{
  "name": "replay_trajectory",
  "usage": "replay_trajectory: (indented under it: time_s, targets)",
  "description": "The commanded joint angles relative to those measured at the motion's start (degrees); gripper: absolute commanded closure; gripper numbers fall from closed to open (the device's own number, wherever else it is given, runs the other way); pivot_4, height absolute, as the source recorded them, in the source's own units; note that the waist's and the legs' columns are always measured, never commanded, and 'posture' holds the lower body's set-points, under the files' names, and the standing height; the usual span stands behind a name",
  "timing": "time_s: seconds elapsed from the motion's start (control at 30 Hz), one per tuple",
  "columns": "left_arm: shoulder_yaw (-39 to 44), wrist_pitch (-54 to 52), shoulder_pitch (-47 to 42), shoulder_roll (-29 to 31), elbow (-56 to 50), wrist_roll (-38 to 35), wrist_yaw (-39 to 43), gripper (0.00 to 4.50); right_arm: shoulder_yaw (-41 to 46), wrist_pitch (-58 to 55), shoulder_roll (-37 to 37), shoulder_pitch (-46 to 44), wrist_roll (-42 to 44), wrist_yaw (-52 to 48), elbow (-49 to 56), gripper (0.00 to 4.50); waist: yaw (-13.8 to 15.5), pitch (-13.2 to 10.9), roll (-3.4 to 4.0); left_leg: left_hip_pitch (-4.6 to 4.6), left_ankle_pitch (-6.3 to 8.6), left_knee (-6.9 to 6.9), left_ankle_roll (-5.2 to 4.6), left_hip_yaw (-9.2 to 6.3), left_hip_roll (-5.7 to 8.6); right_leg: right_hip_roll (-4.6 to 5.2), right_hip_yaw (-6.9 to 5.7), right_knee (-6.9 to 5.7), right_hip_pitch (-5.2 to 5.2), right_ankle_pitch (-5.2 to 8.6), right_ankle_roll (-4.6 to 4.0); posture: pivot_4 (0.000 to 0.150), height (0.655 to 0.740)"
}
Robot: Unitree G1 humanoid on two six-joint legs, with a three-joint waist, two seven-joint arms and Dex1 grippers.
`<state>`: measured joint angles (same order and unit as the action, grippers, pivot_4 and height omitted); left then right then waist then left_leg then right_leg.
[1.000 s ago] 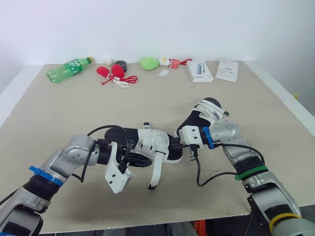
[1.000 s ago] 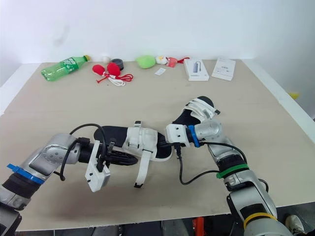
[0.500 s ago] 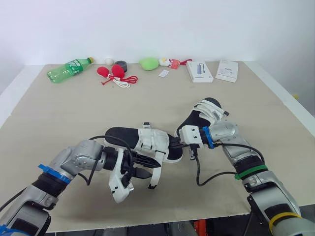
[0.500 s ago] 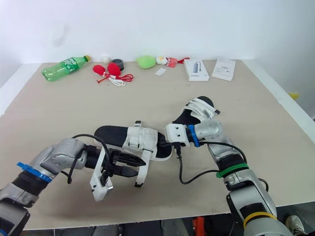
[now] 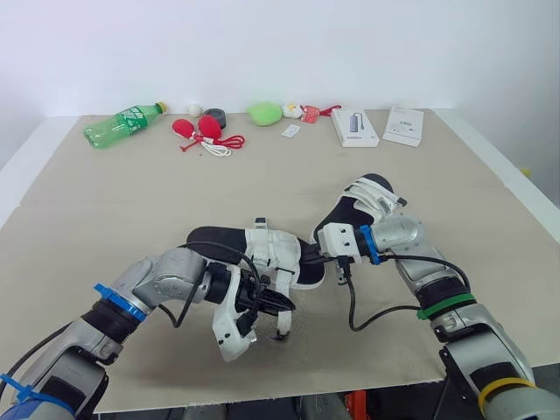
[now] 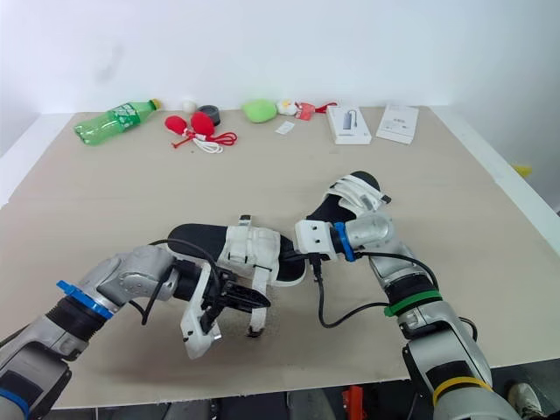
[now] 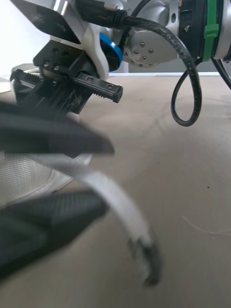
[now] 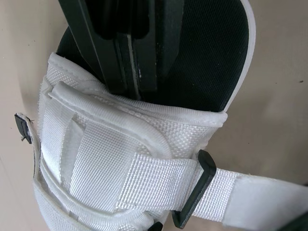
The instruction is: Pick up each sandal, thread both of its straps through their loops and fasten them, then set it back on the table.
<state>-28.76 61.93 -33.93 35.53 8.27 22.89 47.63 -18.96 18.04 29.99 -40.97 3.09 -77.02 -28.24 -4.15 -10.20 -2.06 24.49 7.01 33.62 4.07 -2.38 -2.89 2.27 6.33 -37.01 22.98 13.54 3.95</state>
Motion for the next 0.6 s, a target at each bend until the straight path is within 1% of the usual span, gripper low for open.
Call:
replay_trajectory:
  time_s: [0.03,0.13,0.23,0.33,0.4,0.53,0.6]
  targets:
    - [0.1,-5.2,-0.5,1.2,-0.2,-7.4,1.2,4.47,-1.8,-1.4,1.5,1.9,-3.8,0.0,-2.3,4.5,0.0,0.0,0.0,0.0,0.0,0.0,0.0,0.0,0.0,0.0,0.0,0.0,0.0,0.0,0.0,0.15,0.74]
    - [1.0,-10.0,-0.1,3.0,-1.2,-13.8,3.6,4.47,-1.8,-1.4,1.5,2.0,-3.8,0.1,-2.3,4.5,0.0,0.0,0.0,0.0,0.0,0.0,0.0,0.0,0.0,0.0,0.0,0.0,0.0,0.0,0.0,0.15,0.74]
    - [3.4,-17.8,0.1,4.8,-3.3,-22.6,6.3,4.47,-1.8,-1.2,1.7,2.1,-3.8,0.1,-2.3,4.5,0.0,0.0,0.0,0.0,0.0,0.0,-0.01,-0.01,0.0,0.0,0.0,-0.03,0.01,0.0,0.0,0.15,0.74]
    - [5.7,-32.2,-0.1,4.8,-6.8,-33.4,8.8,4.47,-1.9,-1.0,1.6,2.1,-3.9,0.1,-2.5,4.5,0.0,0.0,0.0,-0.01,-0.01,0.0,-0.01,-0.01,0.0,0.0,0.0,-0.04,0.0,0.0,0.0,0.15,0.74]
    - [6.4,-39.4,-0.1,4.5,-8.9,-37.6,9.9,4.47,-1.9,-0.9,1.5,2.0,-3.9,0.1,-2.6,4.5,0.0,0.0,0.0,0.0,-0.01,0.0,-0.02,-0.01,0.0,0.0,0.0,-0.04,0.0,0.0,0.0,0.15,0.74]
    - [7.7,-65.9,-1.7,2.8,-14.3,-52.6,9.0,4.47,-2.3,-0.7,0.9,1.3,-4.1,0.4,-3.2,4.5,-0.1,0.0,0.0,-0.01,-0.04,0.01,-0.06,-0.04,0.0,-0.04,0.0,-0.06,0.01,0.0,0.0,0.15,0.74]
    - [9.3,-73.4,-2.8,1.2,-14.5,-56.4,8.0,4.47,-2.4,-0.6,0.8,1.2,-4.0,0.5,-3.4,4.5,-0.1,0.0,0.0,-0.01,-0.05,0.01,-0.08,-0.09,0.0,-0.07,0.0,-0.08,0.01,0.0,0.0,0.15,0.74]
